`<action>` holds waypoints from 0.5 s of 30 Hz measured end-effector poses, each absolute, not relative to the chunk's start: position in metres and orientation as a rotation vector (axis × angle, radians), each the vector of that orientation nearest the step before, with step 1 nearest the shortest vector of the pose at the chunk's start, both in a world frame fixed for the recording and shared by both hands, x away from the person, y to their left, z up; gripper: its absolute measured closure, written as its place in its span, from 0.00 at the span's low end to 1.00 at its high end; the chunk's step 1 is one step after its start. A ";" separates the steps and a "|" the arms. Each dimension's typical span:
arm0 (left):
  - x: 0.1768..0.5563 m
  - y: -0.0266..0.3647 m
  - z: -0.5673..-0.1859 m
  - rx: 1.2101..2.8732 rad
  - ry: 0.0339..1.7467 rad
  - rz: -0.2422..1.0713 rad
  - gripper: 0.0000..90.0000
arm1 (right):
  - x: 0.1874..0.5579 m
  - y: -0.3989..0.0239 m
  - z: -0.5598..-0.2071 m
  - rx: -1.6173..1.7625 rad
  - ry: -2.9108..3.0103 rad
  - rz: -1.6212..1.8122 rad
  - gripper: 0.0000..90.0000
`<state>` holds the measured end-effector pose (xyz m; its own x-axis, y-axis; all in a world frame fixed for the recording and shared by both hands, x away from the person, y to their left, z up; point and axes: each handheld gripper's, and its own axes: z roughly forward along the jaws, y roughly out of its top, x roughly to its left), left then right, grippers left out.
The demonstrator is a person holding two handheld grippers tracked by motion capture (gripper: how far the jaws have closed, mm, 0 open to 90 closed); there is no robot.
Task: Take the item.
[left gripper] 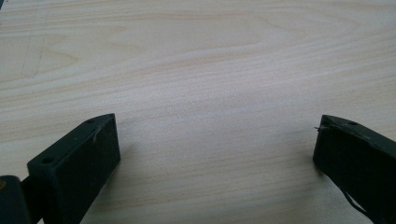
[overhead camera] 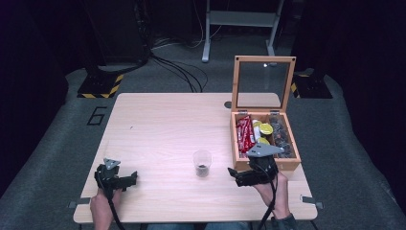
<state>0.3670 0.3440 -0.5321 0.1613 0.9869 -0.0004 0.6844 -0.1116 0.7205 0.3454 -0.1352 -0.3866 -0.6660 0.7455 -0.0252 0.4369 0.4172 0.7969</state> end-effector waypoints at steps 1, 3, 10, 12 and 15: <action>0.367 0.344 -0.532 1.863 1.583 0.673 0.00 | 0.345 -0.135 -0.387 1.013 2.301 1.127 0.04; 0.367 0.344 -0.532 1.863 1.583 0.674 0.00 | 0.342 -0.146 -0.390 1.039 2.277 1.110 0.04; 0.367 0.344 -0.532 1.862 1.583 0.673 0.00 | 0.334 -0.183 -0.405 1.147 2.184 1.086 0.04; 0.367 0.344 -0.532 1.862 1.583 0.675 0.00 | 0.330 -0.199 -0.415 1.189 2.156 1.073 0.04; 0.367 0.344 -0.532 1.861 1.583 0.674 0.00 | 0.328 -0.209 -0.424 1.225 2.136 1.049 0.04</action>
